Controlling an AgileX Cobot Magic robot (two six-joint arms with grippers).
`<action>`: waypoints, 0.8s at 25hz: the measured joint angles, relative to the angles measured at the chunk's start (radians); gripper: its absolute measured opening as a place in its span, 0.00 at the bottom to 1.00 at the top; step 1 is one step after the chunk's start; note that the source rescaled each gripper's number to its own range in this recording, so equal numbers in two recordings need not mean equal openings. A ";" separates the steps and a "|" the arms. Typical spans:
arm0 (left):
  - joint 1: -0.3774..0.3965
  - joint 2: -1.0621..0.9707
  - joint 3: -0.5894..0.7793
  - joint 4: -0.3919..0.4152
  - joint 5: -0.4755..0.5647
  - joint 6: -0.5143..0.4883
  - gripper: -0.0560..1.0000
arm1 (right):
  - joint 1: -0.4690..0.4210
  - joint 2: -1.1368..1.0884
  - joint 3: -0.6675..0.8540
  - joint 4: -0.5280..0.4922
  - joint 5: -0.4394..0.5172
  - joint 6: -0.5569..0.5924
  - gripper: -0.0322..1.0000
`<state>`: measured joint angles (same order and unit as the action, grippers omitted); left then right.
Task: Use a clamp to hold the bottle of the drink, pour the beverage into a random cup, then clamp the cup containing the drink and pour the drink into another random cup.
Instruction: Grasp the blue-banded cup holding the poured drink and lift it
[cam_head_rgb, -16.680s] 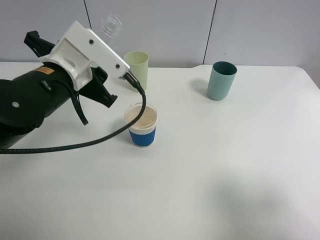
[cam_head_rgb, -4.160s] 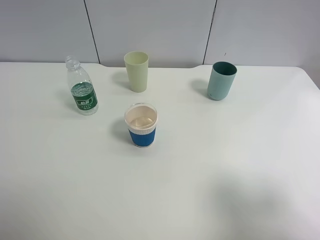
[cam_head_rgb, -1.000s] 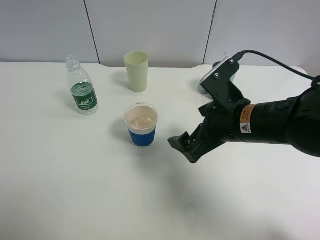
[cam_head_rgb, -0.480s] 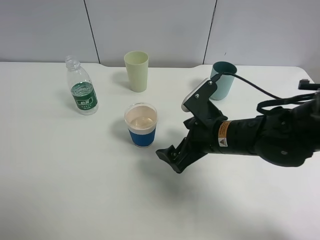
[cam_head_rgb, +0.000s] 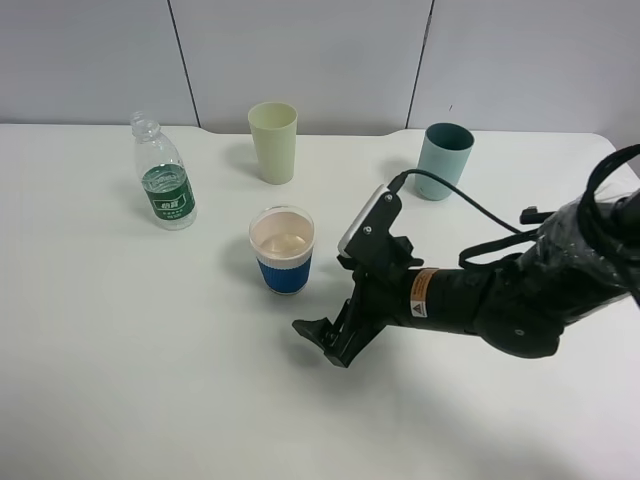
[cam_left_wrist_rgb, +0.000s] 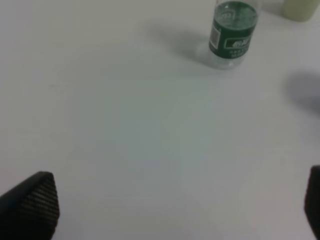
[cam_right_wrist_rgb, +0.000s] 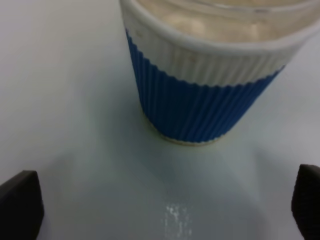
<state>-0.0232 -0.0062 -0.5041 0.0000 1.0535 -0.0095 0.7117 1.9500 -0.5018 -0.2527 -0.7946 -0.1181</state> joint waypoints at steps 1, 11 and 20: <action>0.000 0.000 0.000 0.000 0.000 0.000 1.00 | 0.000 0.017 0.000 0.010 -0.032 -0.002 1.00; 0.000 0.000 0.000 0.000 0.000 0.000 1.00 | 0.000 0.131 -0.014 0.027 -0.222 -0.006 1.00; 0.000 0.000 0.000 0.000 0.000 0.000 1.00 | 0.000 0.207 -0.137 0.005 -0.222 -0.008 0.98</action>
<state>-0.0232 -0.0062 -0.5041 0.0000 1.0535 -0.0095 0.7117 2.1568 -0.6385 -0.2481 -1.0169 -0.1257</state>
